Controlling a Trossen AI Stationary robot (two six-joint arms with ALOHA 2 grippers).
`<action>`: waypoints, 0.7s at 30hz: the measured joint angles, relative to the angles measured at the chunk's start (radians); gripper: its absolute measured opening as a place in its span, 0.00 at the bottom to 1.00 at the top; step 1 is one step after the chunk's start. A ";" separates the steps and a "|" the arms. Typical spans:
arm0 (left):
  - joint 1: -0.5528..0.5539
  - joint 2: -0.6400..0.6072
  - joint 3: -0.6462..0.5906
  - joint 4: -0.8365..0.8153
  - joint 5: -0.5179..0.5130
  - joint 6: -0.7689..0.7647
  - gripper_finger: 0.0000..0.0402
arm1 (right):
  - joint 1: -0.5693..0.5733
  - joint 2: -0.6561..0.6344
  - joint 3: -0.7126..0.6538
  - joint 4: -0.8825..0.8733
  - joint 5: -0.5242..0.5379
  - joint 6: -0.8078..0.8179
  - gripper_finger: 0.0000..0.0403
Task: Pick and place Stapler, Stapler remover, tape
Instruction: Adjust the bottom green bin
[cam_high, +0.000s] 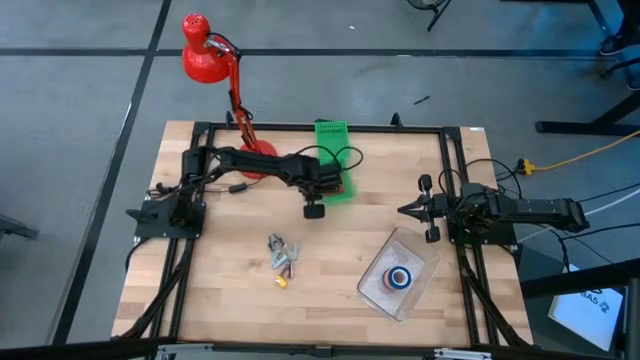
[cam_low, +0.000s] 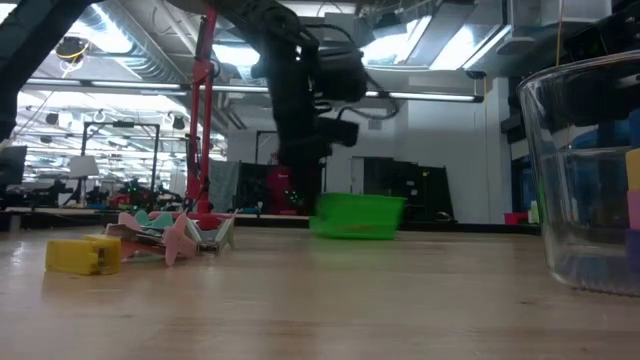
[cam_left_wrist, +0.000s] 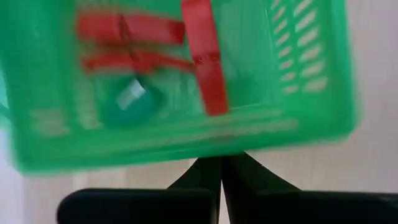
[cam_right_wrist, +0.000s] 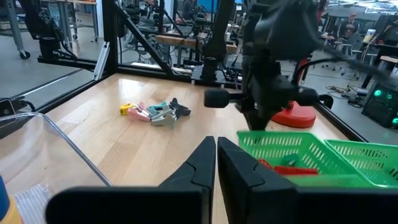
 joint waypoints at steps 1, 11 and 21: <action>-0.001 0.002 0.000 0.043 0.001 0.018 0.00 | 0.000 0.000 0.000 0.000 0.000 0.000 0.05; -0.010 0.016 0.002 0.379 0.101 0.250 0.00 | 0.000 0.000 0.000 0.000 0.000 0.000 0.05; 0.040 -0.042 0.095 0.325 -0.001 0.402 0.01 | 0.000 0.000 0.000 0.000 0.000 0.000 0.05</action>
